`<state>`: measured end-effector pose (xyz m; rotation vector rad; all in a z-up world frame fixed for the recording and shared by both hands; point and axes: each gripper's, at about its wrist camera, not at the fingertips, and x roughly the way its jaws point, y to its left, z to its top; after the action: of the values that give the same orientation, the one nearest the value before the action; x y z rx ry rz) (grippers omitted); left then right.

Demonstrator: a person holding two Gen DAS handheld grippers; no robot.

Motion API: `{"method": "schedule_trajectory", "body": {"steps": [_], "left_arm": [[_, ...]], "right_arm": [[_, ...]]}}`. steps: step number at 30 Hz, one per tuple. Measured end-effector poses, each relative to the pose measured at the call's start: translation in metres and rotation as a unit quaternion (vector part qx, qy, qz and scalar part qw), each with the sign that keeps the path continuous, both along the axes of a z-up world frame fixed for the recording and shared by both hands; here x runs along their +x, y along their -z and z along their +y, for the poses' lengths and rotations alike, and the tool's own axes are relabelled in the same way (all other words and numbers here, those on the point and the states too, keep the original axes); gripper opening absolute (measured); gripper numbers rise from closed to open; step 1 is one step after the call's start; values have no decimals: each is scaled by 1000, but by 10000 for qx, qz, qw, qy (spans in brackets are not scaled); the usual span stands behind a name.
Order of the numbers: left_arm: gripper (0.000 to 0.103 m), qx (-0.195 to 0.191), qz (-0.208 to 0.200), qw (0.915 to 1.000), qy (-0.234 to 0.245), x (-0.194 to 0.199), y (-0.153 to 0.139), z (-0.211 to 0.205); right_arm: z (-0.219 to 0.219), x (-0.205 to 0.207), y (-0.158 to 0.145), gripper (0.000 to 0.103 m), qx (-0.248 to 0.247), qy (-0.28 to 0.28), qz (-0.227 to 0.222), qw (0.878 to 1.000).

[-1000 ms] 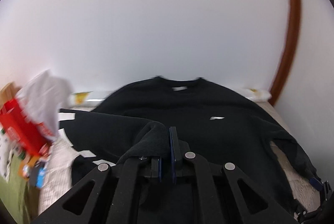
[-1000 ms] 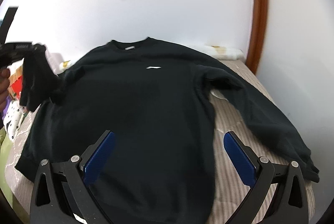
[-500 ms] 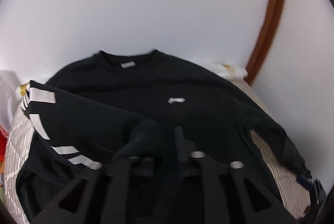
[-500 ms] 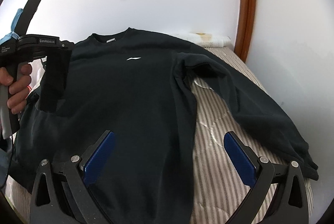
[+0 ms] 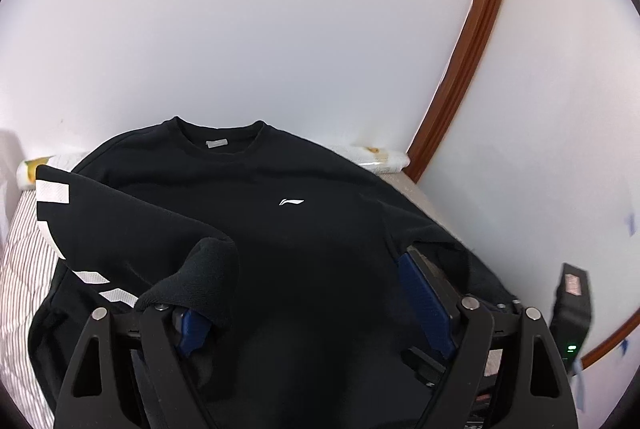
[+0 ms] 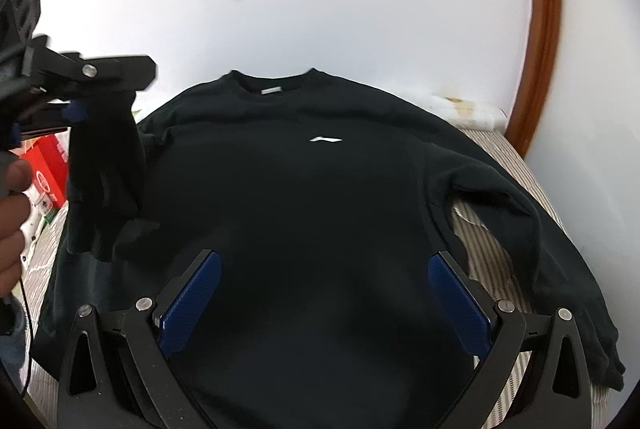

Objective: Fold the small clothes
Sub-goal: 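Fold the held side and sleeve across the body, then open the left gripper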

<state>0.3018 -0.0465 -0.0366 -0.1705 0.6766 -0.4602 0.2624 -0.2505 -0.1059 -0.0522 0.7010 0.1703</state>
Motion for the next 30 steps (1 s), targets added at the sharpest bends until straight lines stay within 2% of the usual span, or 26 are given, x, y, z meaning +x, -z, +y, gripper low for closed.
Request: {"method": "schedule_trajectory", "body": {"steps": [2, 5, 7, 11, 16, 22, 26, 30], "left_arm": [[93, -41, 101, 9999, -7, -5, 0, 2], [93, 230, 78, 9996, -114, -11, 5, -5], [93, 570, 148, 9978, -318, -13, 11, -13], [93, 765, 357, 9956, -399, -16, 24, -28], [93, 821, 449, 9953, -245, -26, 30, -47], [95, 1023, 582, 9924, -353, -41, 42, -67], [94, 1204, 595, 9888, -651, -54, 44, -64], [95, 1119, 753, 9886, -671, -69, 43, -49]], "right_arm": [[8, -3, -3, 102, -21, -36, -13, 10000], [14, -11, -6, 102, -23, -34, -26, 10000], [13, -19, -6, 102, -35, -46, -14, 10000], [6, -38, -5, 102, -137, -24, 5, 9999], [-16, -55, -4, 102, -93, 111, 28, 9999], [-38, -73, -1, 102, 24, 228, 52, 9997], [-48, -84, 3, 102, 68, 275, 79, 9996], [-54, -92, 4, 102, 116, 309, 77, 9994]]}}
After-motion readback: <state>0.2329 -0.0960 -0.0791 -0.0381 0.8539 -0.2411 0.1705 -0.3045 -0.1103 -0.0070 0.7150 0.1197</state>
